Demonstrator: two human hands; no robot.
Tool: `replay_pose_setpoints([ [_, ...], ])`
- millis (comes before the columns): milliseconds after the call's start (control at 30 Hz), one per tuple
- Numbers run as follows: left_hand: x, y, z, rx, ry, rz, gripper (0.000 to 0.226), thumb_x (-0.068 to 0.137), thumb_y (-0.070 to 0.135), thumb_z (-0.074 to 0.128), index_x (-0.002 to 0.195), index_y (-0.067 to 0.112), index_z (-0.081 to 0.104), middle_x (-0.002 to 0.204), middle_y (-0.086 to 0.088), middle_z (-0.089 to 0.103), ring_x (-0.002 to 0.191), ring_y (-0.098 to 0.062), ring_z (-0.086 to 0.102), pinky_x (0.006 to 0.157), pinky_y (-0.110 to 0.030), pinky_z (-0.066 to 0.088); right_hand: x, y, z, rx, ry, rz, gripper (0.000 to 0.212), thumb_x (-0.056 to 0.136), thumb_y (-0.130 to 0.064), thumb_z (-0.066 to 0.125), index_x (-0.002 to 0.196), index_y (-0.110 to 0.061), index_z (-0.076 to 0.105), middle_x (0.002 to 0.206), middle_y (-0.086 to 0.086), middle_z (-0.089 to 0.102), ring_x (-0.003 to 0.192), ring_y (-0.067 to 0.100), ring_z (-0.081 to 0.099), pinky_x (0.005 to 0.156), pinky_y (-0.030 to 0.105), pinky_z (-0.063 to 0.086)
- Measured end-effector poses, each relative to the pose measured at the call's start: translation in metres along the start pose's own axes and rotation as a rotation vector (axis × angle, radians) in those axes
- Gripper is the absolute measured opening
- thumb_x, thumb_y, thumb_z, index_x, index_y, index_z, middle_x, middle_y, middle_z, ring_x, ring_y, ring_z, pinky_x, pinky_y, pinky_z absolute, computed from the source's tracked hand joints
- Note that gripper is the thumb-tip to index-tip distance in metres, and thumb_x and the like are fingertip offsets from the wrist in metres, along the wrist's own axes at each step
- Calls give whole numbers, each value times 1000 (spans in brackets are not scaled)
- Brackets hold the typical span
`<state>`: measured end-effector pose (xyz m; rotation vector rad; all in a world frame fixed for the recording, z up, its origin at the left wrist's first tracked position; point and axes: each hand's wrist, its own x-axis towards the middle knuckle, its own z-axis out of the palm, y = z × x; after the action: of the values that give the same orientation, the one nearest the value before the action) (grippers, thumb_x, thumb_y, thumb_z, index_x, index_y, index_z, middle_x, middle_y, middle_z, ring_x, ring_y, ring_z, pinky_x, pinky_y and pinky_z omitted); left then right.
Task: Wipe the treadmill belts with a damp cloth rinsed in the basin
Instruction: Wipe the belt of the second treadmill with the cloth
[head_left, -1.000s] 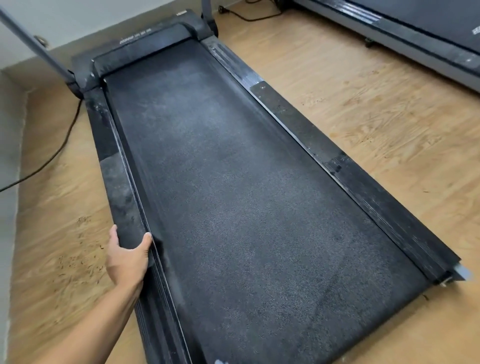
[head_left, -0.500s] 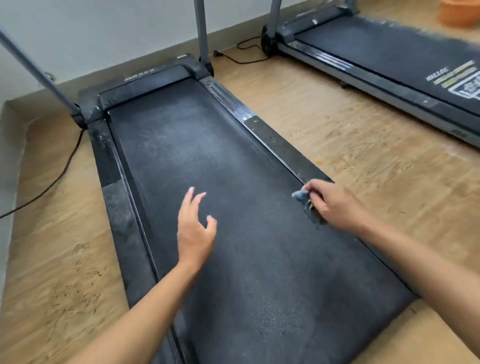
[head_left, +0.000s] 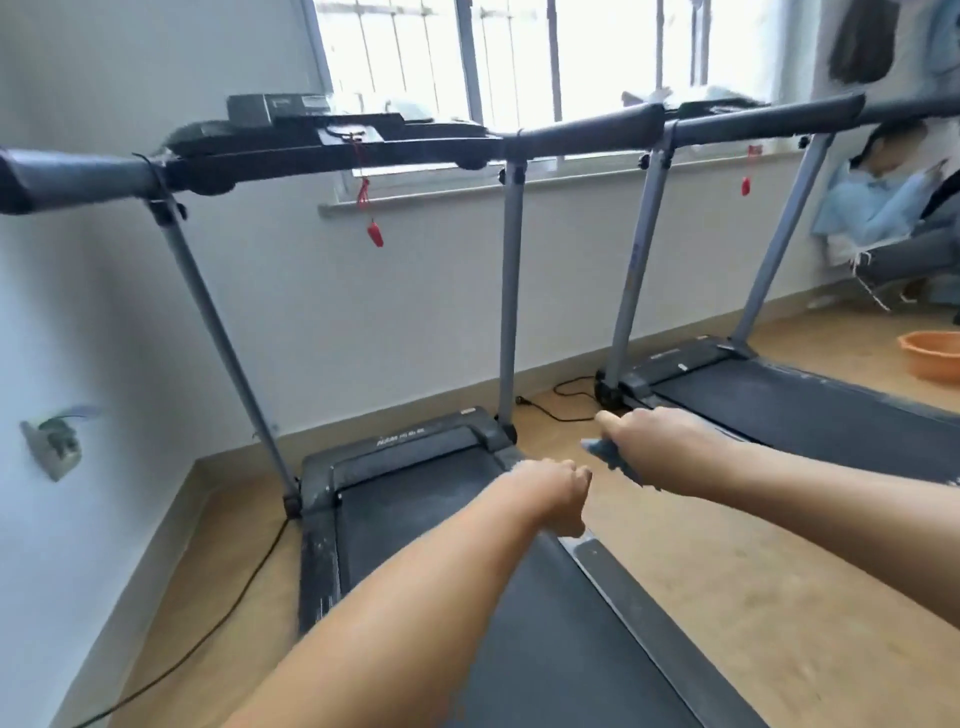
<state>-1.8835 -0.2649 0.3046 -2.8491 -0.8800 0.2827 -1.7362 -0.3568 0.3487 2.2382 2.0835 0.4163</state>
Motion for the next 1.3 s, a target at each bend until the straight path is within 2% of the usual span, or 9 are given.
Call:
replay_pose_setpoints([
  [167, -28, -83, -41, 46, -246, -246, 64, 94, 42, 71, 148, 18, 47, 145, -5, 60, 128, -32, 61, 100, -42, 53, 72, -39, -46, 465, 27, 48, 16, 96, -11, 54, 111, -14, 57, 104, 11, 66, 92, 36, 68, 74, 40, 55],
  [367, -147, -151, -8, -60, -398, -537, 96, 96, 41, 70, 165, 14, 9, 173, -7, 14, 143, -36, 48, 111, -47, 46, 74, -95, -12, 1173, -157, 133, 19, 94, -14, 52, 84, -11, 68, 83, 11, 71, 75, 29, 70, 67, 43, 64],
  [500, -192, -197, 72, -167, -475, -632, 111, 96, 43, 70, 167, 15, -12, 175, -8, -15, 156, -34, 30, 123, -40, 32, 79, -165, 74, 1687, -483, 353, 20, 93, -3, 52, 85, -5, 70, 79, 16, 67, 75, 29, 69, 67, 45, 66],
  [633, -174, -240, 191, -203, -421, -611, 98, 105, 45, 56, 166, 13, -14, 175, -8, -18, 163, -29, 2, 130, -45, 18, 123, -237, 157, 1977, -525, 650, 17, 94, -1, 48, 88, -5, 64, 79, 14, 66, 74, 32, 68, 63, 39, 61],
  [733, -133, -272, 295, -311, -297, -663, 83, 110, 47, 41, 167, 12, -8, 176, -8, -13, 163, -26, -2, 130, -47, 18, 184, -299, 207, 2130, -545, 829, 10, 96, -15, 56, 91, -7, 58, 83, 12, 62, 74, 31, 64, 69, 43, 59],
  [867, -76, -311, 384, -483, -194, -837, 70, 113, 46, 28, 168, 13, 0, 177, -5, -8, 163, -34, 2, 126, -49, 27, 276, -372, 262, 1931, -487, 695, 24, 87, -14, 73, 105, -2, 64, 102, 22, 69, 87, 32, 67, 75, 44, 60],
  [1000, -40, -339, 453, -526, 17, -971, 74, 104, 48, 13, 167, 10, 21, 175, -6, -1, 163, -29, 12, 123, -54, 30, 368, -434, 301, 1616, -266, 598, 11, 92, -6, 61, 102, -11, 62, 99, 11, 70, 76, 20, 60, 58, 34, 54],
  [1167, -27, -335, 491, -508, 220, -945, 69, 98, 35, 32, 159, 3, 40, 171, -15, 27, 157, -34, 31, 106, -58, 46, 467, -476, 314, 1407, -1, 410, 18, 107, -12, 47, 111, -18, 63, 90, -2, 65, 67, 9, 55, 49, 17, 41],
  [1300, -23, -334, 485, -554, 220, -973, 71, 93, 34, 37, 157, 2, 43, 172, -13, 26, 155, -34, 34, 102, -60, 46, 524, -493, 343, 1115, 42, 137, 34, 108, -12, 42, 131, -25, 63, 110, -8, 64, 90, 15, 59, 68, 30, 46],
])
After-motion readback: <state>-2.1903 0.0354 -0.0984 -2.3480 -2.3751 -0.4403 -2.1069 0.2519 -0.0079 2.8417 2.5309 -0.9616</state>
